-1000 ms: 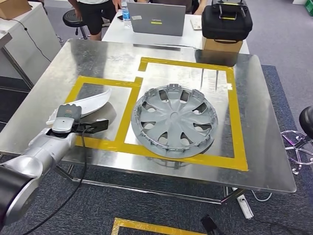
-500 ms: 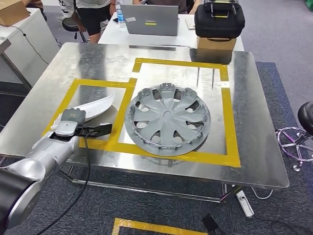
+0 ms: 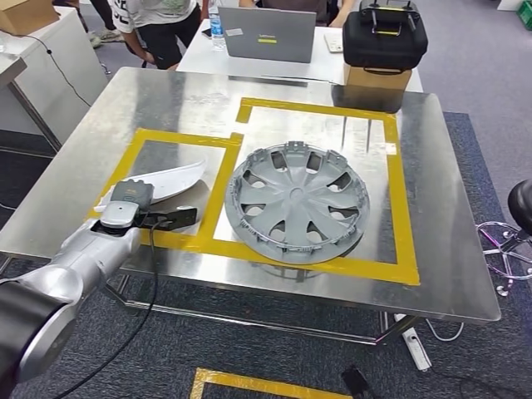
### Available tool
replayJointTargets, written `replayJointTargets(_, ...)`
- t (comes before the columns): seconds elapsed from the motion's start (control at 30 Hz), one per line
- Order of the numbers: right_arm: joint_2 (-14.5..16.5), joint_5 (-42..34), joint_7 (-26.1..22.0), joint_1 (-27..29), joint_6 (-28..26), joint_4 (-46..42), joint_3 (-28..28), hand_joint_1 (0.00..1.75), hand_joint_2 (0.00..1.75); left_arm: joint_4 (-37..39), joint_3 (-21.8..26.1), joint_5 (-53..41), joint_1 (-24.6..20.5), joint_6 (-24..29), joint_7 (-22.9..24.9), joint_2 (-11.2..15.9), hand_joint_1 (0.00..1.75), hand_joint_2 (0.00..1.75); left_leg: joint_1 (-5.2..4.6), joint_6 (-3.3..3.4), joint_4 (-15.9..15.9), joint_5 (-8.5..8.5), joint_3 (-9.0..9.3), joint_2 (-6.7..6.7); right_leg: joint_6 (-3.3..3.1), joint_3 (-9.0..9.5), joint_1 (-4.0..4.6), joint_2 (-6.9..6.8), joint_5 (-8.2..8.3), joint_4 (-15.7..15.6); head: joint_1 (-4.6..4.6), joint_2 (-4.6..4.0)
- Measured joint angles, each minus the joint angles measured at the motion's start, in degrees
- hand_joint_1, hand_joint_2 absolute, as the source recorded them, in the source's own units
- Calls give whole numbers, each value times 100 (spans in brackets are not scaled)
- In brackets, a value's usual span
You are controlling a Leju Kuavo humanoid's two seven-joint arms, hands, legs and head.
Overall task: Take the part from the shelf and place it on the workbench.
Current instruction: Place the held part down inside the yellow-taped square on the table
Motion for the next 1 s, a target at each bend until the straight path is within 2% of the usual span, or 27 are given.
replayJointTargets(0.03, 4, 0, -2, -3, 0, 0, 0, 0, 175, 0, 0, -1, -2, 0, 1, 2, 175, 175, -6, -36, 10, 5, -12, -4, -20, 164, -6, 11, 96, -314, 0, 0)
replayJointTargets(0.07, 7, 0, -3, -4, 0, 0, 0, 0, 131, 0, 0, -1, -3, 0, 1, 5, 131, 175, -15, -74, 8, 17, -23, -10, -48, 257, -7, 21, 133, -501, -1, 0)
replayJointTargets(0.17, 10, 0, -2, 0, 0, 0, 0, 0, 0, 1, 1, -3, 7, -4, 1, 19, 0, 175, -16, -171, -46, 59, -33, -21, -191, 262, 8, 35, 157, -571, -7, 0)
replayJointTargets(0.23, 10, 1, -2, -4, 0, 0, 0, 0, 0, 2, 2, -14, 29, 8, -21, 26, 0, 175, -4, -215, 123, -76, -124, -13, -273, 256, 1, 33, 182, -587, -22, 0)
replayJointTargets(0.27, 10, 2, -2, -7, 0, 0, 0, 0, 0, 2, 2, -24, 47, 33, -44, 24, 0, 175, -2, -231, 385, -231, -252, -8, -306, 252, -2, 30, 188, -594, -32, 0)
replayJointTargets(0.33, 11, 2, -2, -4, 0, 0, 0, 0, 0, 2, 4, -47, 83, 123, -102, 10, 0, 175, -3, -243, 1177, -580, -639, -6, -338, 240, 9, 27, 185, -593, -43, 0)
replayJointTargets(0.37, 12, 2, -1, -1, 0, 0, 0, 0, 0, 2, 5, -61, 93, 170, -127, 7, 0, 175, -3, -242, 1481, -660, -795, -6, -344, 238, 14, 27, 183, -593, -43, 0)
replayJointTargets(0.4, 12, 2, -1, 1, 0, 0, 0, 0, 0, 2, 7, -76, 91, 209, -149, 3, 0, 175, -3, -234, 1600, -632, -867, -6, -347, 241, 17, 29, 181, -593, -43, 0)
replayJointTargets(0.43, 12, 2, -1, 0, 0, 0, 0, 0, 0, 2, 8, -91, 76, 235, -170, -1, 0, 175, -3, -220, 1489, -499, -827, -6, -345, 248, 18, 31, 178, -593, -43, 0)
replayJointTargets(0.5, 12, 2, -6, -10, 1, 0, 0, 0, 0, 2, 11, -117, 13, 261, -203, -14, 0, 175, -5, -172, 799, -104, -501, -4, -326, 266, 21, 34, 167, -592, -48, 0)
replayJointTargets(0.53, 12, 2, -14, -16, 3, 0, 0, 0, 0, 2, 14, -134, -27, 271, -214, -25, 0, 175, -10, -150, 429, 18, -323, -4, -303, 265, 33, 36, 154, -582, -50, 0)
replayJointTargets(0.57, 12, 2, -21, -21, 5, 0, 0, 0, 0, 2, 16, -155, -62, 292, -222, -40, 0, 175, -17, -130, 168, 81, -197, -4, -274, 262, 42, 36, 147, -581, -49, 0)
replayJointTargets(0.6, 12, 2, -28, -24, 9, 0, 0, 0, 0, 2, 17, -183, -89, 327, -227, -55, 0, 175, -27, -111, 37, 83, -137, -5, -241, 257, 48, 36, 144, -586, -51, 0)
replayJointTargets(0.7, 14, 2, -35, -30, 18, 0, 0, 0, 0, -2, 17, -287, -144, 527, -234, -113, 0, 175, -27, -35, -22, 82, -118, -6, -137, 235, 34, 27, 117, -579, -45, 0)
replayJointTargets(0.77, 14, -1, -38, -37, 16, 0, 0, 0, 0, -6, 17, -344, -215, 694, -279, -165, 0, 175, -4, 23, -44, 98, -108, -2, -79, 57, 29, 21, -97, -215, -17, 0)
replayJointTargets(0.83, 14, -16, -46, -28, 11, 0, -1, 0, 0, -7, 17, -386, -326, 890, -461, -225, 0, 175, -5, 51, -42, 95, -113, -2, -42, -297, 26, 19, -433, 524, 3, 0)
replayJointTargets(0.87, 14, -25, -54, -18, 9, 0, -3, 0, 0, -9, 17, -408, -409, 934, -570, -279, 0, 175, -6, 55, -40, 94, -116, -11, -31, -459, 24, 19, -533, 842, 3, 0)
replayJointTargets(0.9, 14, -34, -61, -12, 5, 0, -7, 0, 0, -14, 18, -426, -515, 902, -652, -348, 0, 175, -6, 57, -39, 93, -117, -26, -24, -545, 24, 19, -533, 988, 5, 0)
replayJointTargets(0.93, 14, -41, -66, -11, 3, 0, -10, 0, 0, -25, 20, -440, -637, 802, -687, -426, 0, 175, -4, 55, -38, 92, -114, -41, -24, -530, 24, 18, -419, 910, 6, 0)
replayJointTargets(1.0, 13, -49, -71, -23, 0, -1, -15, 0, 0, -55, 30, -455, -872, 564, -674, -552, 0, 175, 0, 33, -35, 81, -97, -60, -32, -229, 21, 6, 6, 195, 7, 0)
